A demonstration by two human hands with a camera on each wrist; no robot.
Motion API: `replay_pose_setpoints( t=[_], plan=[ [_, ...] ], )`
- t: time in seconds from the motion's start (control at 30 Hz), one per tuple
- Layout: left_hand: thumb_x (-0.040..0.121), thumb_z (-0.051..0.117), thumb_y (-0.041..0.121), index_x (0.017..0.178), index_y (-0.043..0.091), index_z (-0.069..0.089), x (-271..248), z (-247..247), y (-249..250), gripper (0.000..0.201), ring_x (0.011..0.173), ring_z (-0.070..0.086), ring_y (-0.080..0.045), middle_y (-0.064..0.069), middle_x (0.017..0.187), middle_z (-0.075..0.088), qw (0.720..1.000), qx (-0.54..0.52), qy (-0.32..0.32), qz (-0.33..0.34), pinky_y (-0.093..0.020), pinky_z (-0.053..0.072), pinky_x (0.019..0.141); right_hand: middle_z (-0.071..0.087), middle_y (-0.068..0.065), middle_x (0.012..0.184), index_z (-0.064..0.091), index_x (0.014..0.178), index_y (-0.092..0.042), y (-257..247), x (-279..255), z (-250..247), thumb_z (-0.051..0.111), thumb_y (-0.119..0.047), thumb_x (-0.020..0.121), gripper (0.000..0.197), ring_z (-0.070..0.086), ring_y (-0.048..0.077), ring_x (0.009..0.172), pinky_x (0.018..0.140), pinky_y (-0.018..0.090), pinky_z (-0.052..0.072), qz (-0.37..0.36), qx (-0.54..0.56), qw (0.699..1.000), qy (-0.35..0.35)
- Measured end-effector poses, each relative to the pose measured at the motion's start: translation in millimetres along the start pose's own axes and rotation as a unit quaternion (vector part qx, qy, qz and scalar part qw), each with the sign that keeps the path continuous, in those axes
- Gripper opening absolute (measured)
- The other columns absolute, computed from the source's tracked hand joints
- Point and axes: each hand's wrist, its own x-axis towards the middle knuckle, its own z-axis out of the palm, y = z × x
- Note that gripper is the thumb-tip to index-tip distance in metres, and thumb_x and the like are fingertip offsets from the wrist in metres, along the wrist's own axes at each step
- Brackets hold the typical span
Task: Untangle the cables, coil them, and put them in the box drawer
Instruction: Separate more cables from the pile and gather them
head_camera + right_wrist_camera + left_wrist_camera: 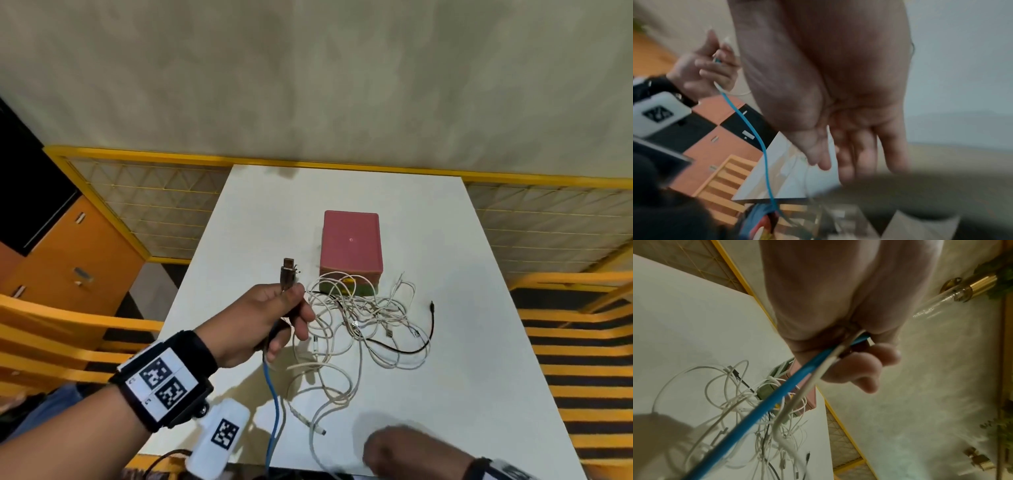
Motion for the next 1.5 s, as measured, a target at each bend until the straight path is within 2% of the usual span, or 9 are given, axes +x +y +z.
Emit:
replay_pose_setpoints(
  t=[0.1, 0.23, 0.47, 0.6, 0.7, 0.93, 1.17, 1.3, 1.5],
  plan=[
    [0.091, 0.051, 0.048, 0.089, 0.004, 0.063, -3, -2, -4, 0.045, 0.037, 0.037, -0.014, -0.016, 0.074, 0.065, 1.0, -0.001, -0.021, -0.017, -0.023, 0.036, 0.037, 0.063, -0.014, 0.084, 0.054, 0.074, -0.036, 6, 13, -14, 0.042, -0.035, 0.085, 0.016, 0.063, 0.011, 0.086, 0.077, 0.031, 0.05, -0.166, -0.097, 0.981, 0.038],
    [0.091, 0.053, 0.045, 0.092, 0.004, 0.061, -12, -4, -14, 0.042, 0.038, 0.038, -0.015, -0.017, 0.078, 0.065, 0.999, 0.007, -0.03, -0.025, -0.023, 0.038, 0.038, 0.066, -0.006, 0.103, 0.065, 0.105, -0.026, -37, 36, -14, 0.047, -0.032, 0.087, 0.026, 0.058, 0.02, 0.101, 0.079, 0.034, 0.043, -0.303, -0.2, 0.919, 0.152],
    [0.09, 0.054, 0.045, 0.089, 0.007, 0.063, -12, -10, -15, 0.04, 0.039, 0.04, -0.015, -0.014, 0.077, 0.064, 1.0, -0.01, 0.012, -0.007, -0.023, 0.038, 0.039, 0.057, 0.005, 0.075, 0.061, 0.098, -0.012, -49, 36, 4, 0.05, -0.005, 0.084, 0.019, 0.058, 0.032, 0.081, 0.086, 0.043, 0.028, -0.263, -0.446, 0.855, 0.024],
    [0.098, 0.05, 0.039, 0.089, 0.007, 0.063, -7, -15, -16, 0.036, 0.043, 0.043, -0.016, -0.011, 0.077, 0.064, 1.0, -0.005, 0.03, 0.001, -0.025, 0.04, 0.042, 0.071, -0.004, 0.095, 0.066, 0.098, -0.023, -52, 31, -32, 0.045, -0.033, 0.094, 0.023, 0.062, 0.021, 0.093, 0.091, 0.038, 0.033, -0.28, -0.257, 0.925, 0.023],
    [0.1, 0.051, 0.037, 0.086, 0.006, 0.062, -1, -13, -17, 0.036, 0.046, 0.048, -0.017, -0.012, 0.076, 0.064, 0.999, -0.012, 0.051, -0.003, -0.027, 0.044, 0.046, 0.066, -0.009, 0.074, 0.069, 0.087, -0.022, -63, 17, -79, 0.058, -0.041, 0.091, 0.023, 0.061, 0.008, 0.072, 0.077, 0.03, 0.045, -0.286, -0.011, 0.957, -0.045],
    [0.098, 0.054, 0.042, 0.082, 0.008, 0.061, 14, 11, -10, 0.039, 0.049, 0.053, -0.017, -0.01, 0.07, 0.061, 0.995, -0.079, 0.045, -0.047, -0.028, 0.047, 0.05, 0.051, 0.013, 0.05, 0.069, 0.089, 0.0, -78, -16, -143, 0.056, -0.012, 0.096, 0.019, 0.052, 0.024, 0.049, 0.059, 0.032, 0.046, -0.291, 0.427, 0.853, 0.072],
    [0.1, 0.039, 0.055, 0.108, 0.005, 0.069, 41, 37, 2, 0.059, 0.094, 0.074, -0.024, -0.014, 0.103, 0.075, 0.986, -0.133, -0.022, -0.097, -0.038, 0.06, 0.07, 0.071, 0.002, 0.068, 0.077, 0.087, -0.014, -86, -35, -126, 0.068, -0.009, 0.089, 0.011, 0.065, 0.017, 0.066, 0.07, 0.033, 0.05, -0.323, 0.352, 0.868, 0.132],
    [0.102, 0.034, 0.052, 0.115, 0.002, 0.068, 44, 46, 6, 0.062, 0.079, 0.07, -0.021, -0.011, 0.096, 0.071, 0.98, -0.181, -0.037, -0.068, -0.033, 0.059, 0.065, 0.075, -0.018, 0.097, 0.071, 0.086, -0.045, -82, -39, -111, 0.063, -0.011, 0.088, 0.035, 0.07, 0.003, 0.092, 0.084, 0.025, 0.052, -0.363, 0.227, 0.891, 0.151],
    [0.089, 0.044, 0.059, 0.121, 0.0, 0.065, 52, 53, 3, 0.07, 0.083, 0.066, -0.029, -0.02, 0.105, 0.064, 0.98, -0.196, -0.031, -0.028, -0.038, 0.052, 0.068, 0.065, -0.008, 0.074, 0.066, 0.085, -0.031, -83, -36, -95, 0.074, -0.019, 0.072, 0.019, 0.059, 0.015, 0.066, 0.07, 0.039, 0.051, -0.353, 0.302, 0.872, 0.152]
  ],
)
